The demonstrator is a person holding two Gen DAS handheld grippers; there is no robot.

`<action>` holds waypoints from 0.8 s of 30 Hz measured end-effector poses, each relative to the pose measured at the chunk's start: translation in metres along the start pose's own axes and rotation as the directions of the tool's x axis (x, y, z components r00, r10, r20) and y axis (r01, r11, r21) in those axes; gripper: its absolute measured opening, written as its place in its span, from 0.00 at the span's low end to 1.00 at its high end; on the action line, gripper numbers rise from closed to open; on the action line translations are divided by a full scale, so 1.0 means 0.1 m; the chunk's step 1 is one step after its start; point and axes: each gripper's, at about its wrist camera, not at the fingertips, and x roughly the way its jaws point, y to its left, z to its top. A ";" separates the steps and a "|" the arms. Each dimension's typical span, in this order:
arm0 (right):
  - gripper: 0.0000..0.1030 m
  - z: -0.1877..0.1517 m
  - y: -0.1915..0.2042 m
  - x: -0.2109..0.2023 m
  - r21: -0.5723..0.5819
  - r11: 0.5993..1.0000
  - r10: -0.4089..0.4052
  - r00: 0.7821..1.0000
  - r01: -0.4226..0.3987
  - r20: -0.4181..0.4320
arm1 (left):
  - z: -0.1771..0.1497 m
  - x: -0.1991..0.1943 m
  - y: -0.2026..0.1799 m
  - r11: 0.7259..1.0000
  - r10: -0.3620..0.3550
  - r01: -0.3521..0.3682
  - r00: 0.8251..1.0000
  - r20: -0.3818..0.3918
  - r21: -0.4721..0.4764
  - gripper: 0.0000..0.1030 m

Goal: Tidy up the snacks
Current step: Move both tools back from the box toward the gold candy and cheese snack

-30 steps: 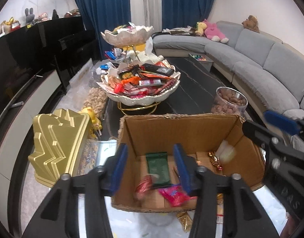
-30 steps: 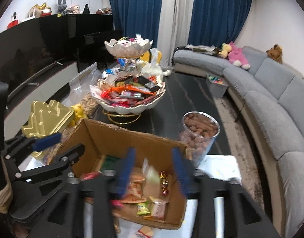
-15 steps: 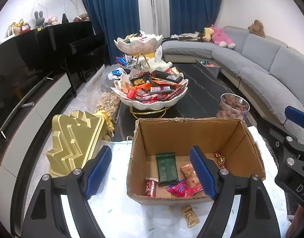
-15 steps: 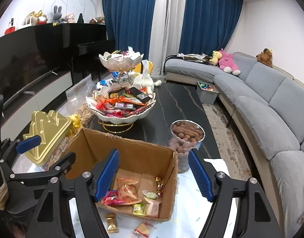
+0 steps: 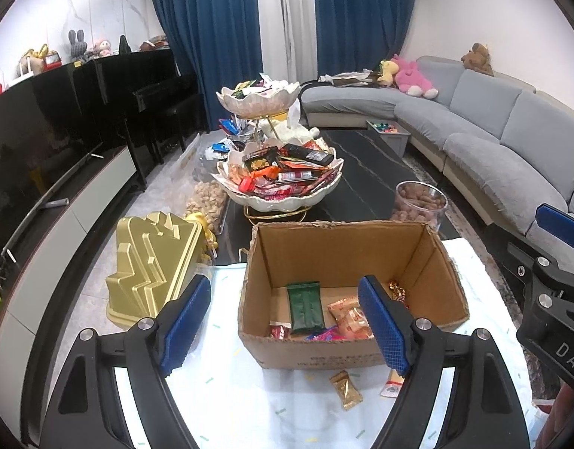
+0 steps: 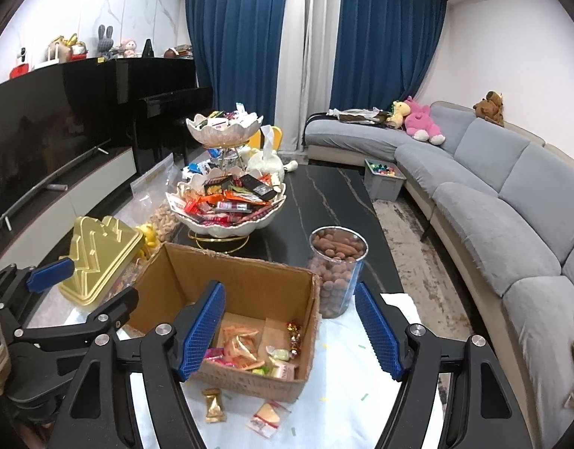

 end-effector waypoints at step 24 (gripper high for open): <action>0.71 -0.56 -0.27 -0.26 0.017 1.000 -0.009 1.000 0.009 -0.025 | -0.56 -0.22 -0.32 1.000 0.000 0.000 0.999 -0.040 0.005 0.79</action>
